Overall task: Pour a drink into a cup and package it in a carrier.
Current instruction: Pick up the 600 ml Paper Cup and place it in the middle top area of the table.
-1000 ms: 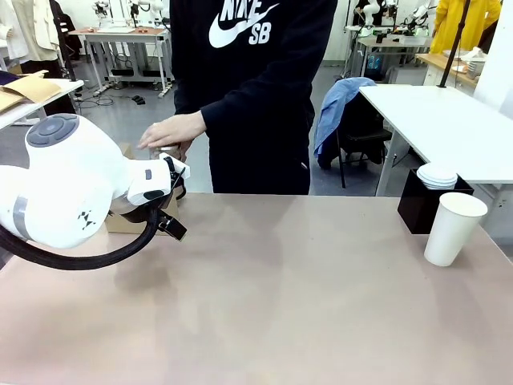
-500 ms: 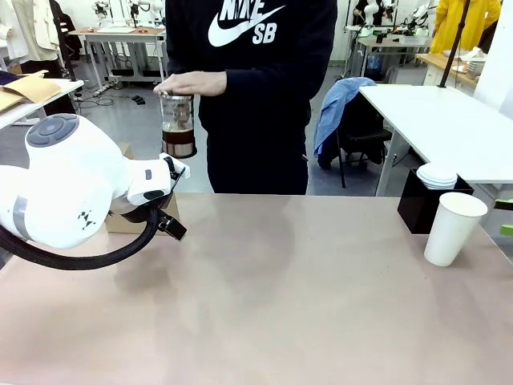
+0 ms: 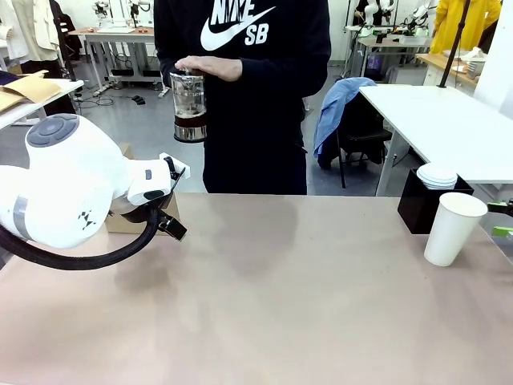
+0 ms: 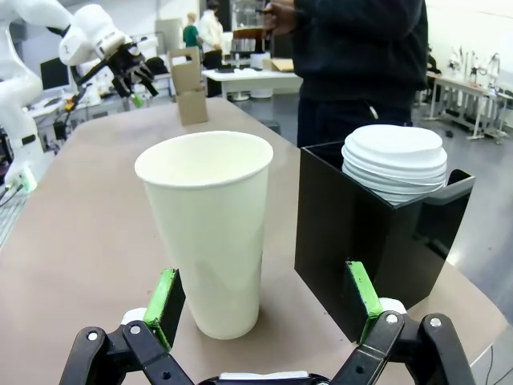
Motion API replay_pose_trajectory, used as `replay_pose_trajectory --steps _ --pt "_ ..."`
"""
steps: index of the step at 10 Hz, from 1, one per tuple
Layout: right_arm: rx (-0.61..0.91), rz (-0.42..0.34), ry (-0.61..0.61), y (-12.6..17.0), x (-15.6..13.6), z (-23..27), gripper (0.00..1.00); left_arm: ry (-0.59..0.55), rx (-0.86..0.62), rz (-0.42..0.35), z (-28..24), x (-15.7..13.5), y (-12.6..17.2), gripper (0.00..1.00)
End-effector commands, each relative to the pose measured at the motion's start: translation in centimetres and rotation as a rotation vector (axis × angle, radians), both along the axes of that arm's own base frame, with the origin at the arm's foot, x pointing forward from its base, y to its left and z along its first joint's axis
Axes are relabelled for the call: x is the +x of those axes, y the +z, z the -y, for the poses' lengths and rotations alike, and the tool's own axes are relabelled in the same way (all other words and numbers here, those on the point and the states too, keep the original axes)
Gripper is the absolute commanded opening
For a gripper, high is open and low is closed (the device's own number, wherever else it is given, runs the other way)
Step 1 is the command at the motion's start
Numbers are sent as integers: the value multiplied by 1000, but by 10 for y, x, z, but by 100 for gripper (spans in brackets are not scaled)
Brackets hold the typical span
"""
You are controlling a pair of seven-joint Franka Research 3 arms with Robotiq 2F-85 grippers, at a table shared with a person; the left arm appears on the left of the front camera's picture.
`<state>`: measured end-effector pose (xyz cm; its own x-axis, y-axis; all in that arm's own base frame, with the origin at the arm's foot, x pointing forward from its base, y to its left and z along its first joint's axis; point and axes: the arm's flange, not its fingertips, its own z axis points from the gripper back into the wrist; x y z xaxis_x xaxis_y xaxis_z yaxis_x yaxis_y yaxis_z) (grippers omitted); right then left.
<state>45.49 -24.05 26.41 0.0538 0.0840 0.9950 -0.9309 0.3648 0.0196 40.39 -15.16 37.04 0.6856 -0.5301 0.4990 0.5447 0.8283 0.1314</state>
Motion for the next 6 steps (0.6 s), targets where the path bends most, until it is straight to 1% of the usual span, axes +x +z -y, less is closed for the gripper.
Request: replay_pose_trajectory --steps 1,2,6 --pt "0 1 0 0 0 0 100 0 -1 0 0 0 0 100" --pt "46 -10 25 -4 4 -7 100 0 -1 0 0 0 0 100" --pt "118 -6 26 -21 12 -26 100 0 -1 0 0 0 0 100"
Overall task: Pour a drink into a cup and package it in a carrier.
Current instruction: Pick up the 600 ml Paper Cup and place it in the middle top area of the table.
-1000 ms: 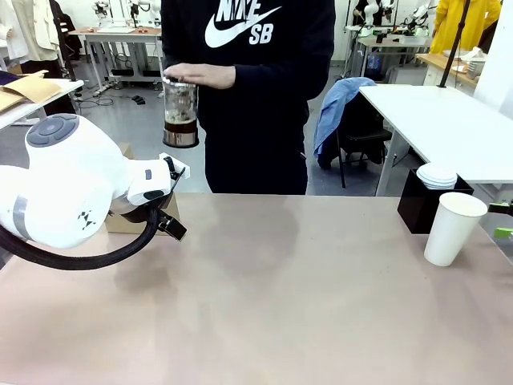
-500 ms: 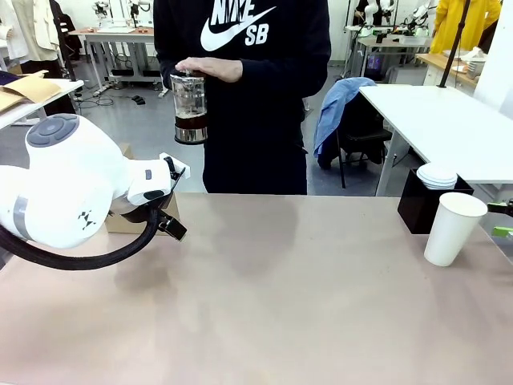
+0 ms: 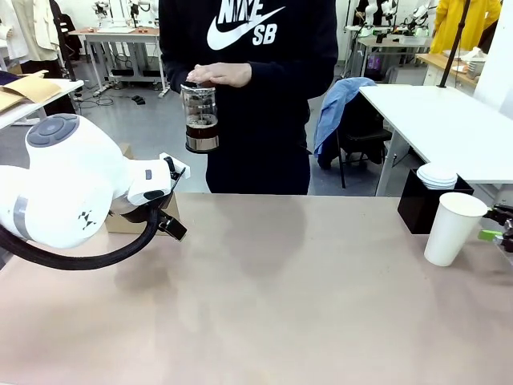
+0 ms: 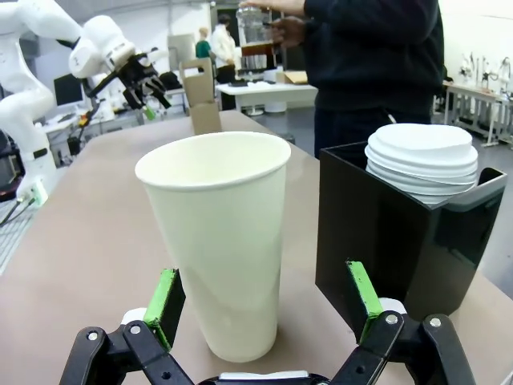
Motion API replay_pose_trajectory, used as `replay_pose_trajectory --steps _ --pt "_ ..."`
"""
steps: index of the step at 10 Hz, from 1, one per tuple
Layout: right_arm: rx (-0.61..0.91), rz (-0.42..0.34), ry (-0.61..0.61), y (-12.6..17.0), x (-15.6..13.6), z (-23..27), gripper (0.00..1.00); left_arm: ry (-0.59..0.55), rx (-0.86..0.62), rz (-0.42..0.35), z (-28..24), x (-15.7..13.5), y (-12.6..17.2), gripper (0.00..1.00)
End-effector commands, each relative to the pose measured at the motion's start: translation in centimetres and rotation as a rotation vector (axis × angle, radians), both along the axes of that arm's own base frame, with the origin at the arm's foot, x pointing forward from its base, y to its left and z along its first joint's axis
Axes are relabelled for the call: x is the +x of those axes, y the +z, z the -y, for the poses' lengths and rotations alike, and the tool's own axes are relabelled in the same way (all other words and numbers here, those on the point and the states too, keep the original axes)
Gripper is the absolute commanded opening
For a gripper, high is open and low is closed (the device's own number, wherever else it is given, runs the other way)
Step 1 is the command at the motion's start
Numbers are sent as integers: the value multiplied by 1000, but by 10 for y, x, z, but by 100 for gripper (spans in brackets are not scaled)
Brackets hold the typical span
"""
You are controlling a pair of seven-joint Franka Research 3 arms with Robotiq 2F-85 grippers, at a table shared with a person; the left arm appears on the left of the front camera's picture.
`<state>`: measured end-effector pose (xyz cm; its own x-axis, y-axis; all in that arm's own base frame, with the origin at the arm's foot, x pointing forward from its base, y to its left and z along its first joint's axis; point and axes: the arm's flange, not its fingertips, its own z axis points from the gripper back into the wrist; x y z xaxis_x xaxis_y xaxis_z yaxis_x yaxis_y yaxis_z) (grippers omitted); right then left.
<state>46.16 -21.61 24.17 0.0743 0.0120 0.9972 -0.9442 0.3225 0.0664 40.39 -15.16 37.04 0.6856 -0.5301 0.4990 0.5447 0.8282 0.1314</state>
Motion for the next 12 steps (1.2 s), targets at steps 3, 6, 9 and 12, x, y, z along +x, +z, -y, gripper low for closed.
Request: replay_pose_trajectory --steps 3,6,9,12 --pt "45 46 -54 -3 2 -13 100 0 -1 0 0 0 0 100" --pt "65 23 -4 -8 10 -27 100 0 -1 0 0 0 0 100" --pt "50 -3 53 -12 12 -33 100 0 -1 0 0 0 0 100" --pt "40 -17 90 -14 12 -43 100 0 -1 0 0 0 0 100"
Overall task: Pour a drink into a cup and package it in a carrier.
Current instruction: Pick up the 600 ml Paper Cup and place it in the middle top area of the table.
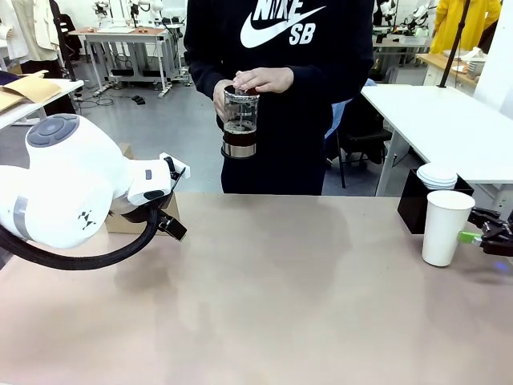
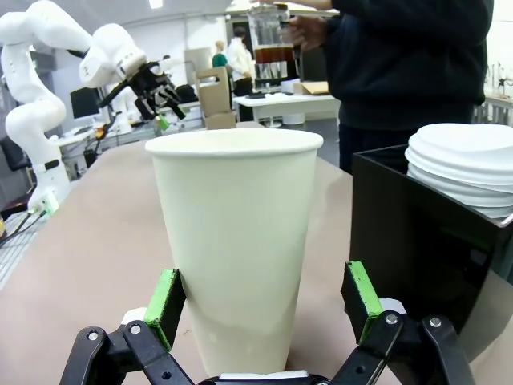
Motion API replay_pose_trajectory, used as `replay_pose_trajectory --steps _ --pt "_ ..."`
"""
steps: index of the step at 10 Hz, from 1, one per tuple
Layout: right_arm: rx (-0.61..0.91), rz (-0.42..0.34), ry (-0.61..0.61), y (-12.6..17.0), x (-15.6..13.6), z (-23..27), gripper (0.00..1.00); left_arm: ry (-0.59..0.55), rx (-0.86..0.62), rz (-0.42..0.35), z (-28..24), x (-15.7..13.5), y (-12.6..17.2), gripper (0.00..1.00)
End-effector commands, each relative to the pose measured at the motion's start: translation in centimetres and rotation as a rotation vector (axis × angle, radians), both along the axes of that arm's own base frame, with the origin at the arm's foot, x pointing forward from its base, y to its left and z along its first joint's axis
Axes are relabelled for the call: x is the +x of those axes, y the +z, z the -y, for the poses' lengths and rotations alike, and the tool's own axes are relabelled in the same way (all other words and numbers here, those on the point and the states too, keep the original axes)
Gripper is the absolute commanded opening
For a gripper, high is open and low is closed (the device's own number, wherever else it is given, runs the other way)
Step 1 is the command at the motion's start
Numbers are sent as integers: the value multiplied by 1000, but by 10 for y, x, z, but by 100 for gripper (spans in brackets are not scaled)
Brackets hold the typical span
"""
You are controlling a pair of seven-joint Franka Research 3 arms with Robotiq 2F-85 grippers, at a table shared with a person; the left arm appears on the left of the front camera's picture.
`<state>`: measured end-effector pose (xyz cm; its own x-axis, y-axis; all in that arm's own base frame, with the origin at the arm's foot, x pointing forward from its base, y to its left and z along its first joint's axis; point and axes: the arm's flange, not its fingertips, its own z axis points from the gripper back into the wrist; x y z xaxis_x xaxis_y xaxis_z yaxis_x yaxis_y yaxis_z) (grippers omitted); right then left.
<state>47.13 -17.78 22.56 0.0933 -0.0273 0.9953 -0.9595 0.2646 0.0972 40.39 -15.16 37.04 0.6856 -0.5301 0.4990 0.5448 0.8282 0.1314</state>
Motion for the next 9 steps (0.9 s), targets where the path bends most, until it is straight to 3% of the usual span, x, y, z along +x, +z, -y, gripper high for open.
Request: replay_pose_trajectory --steps 1,9 --pt "-6 -8 49 1 4 -11 100 0 -1 0 0 0 0 100" --pt "1 -39 163 -3 3 -50 100 0 -1 0 0 0 0 100"
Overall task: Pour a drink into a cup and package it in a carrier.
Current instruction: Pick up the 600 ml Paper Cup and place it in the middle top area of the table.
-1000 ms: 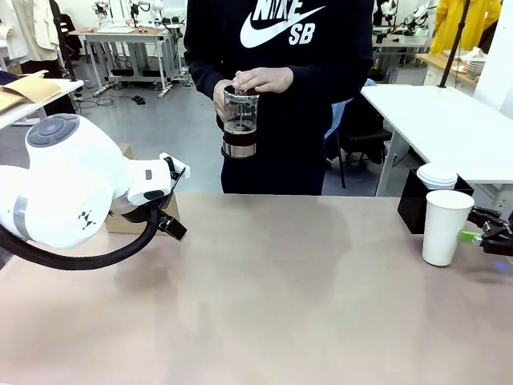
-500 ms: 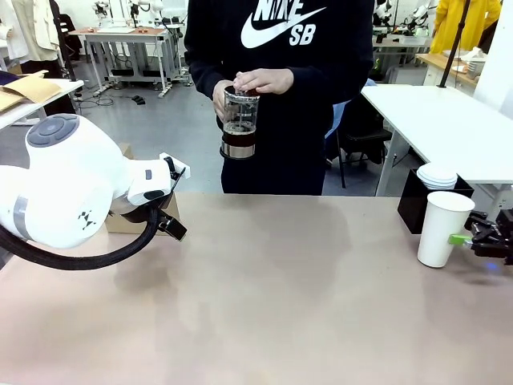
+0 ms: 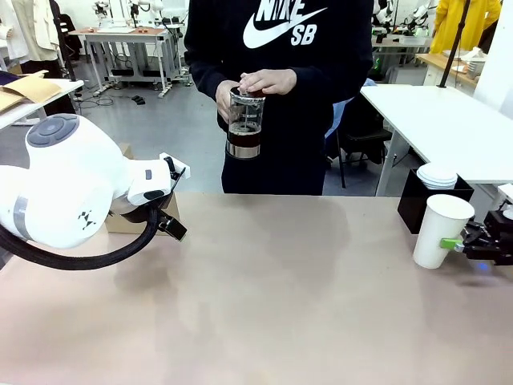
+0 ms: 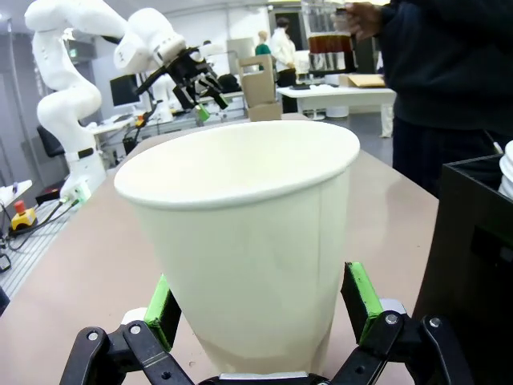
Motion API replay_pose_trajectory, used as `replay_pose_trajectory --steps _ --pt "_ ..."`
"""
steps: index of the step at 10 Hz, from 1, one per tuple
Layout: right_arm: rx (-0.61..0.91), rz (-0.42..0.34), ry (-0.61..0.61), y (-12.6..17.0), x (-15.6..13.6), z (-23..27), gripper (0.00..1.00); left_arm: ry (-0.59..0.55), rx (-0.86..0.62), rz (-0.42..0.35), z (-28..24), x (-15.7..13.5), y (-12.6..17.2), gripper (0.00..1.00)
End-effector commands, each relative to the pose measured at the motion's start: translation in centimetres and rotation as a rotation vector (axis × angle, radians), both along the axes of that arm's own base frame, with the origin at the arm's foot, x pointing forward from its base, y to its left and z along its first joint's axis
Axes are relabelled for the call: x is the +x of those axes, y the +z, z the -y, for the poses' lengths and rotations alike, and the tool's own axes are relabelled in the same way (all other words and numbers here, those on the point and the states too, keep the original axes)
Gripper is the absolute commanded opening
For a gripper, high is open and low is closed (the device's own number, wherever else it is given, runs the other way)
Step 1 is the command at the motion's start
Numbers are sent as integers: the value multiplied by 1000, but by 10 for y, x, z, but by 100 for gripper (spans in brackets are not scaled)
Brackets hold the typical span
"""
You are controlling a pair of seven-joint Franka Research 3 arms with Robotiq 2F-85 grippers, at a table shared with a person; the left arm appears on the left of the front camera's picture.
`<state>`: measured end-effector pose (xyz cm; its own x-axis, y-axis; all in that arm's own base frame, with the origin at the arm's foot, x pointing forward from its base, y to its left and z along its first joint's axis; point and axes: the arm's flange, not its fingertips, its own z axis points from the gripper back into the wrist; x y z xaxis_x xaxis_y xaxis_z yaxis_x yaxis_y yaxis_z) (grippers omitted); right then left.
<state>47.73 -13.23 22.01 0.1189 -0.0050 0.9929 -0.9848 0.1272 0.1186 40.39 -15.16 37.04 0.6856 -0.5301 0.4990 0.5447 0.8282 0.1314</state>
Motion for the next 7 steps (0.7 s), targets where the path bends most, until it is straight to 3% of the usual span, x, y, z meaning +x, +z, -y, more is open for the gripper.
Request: replay_pose_trajectory --steps 1,2,3,4,5,7 --pt "6 -19 30 1 -3 -8 100 0 -1 0 0 0 0 100" --pt "13 -4 17 0 -2 -11 100 0 -1 0 0 0 0 100" --pt "18 -13 21 0 -1 -8 80 0 -1 0 0 0 0 100" --pt "3 -50 65 2 -1 5 80 0 -1 0 0 0 0 100" --pt "1 -5 19 -2 0 -6 80 0 -1 0 0 0 0 100" --pt "1 -5 19 -2 0 -6 80 0 -1 0 0 0 0 100"
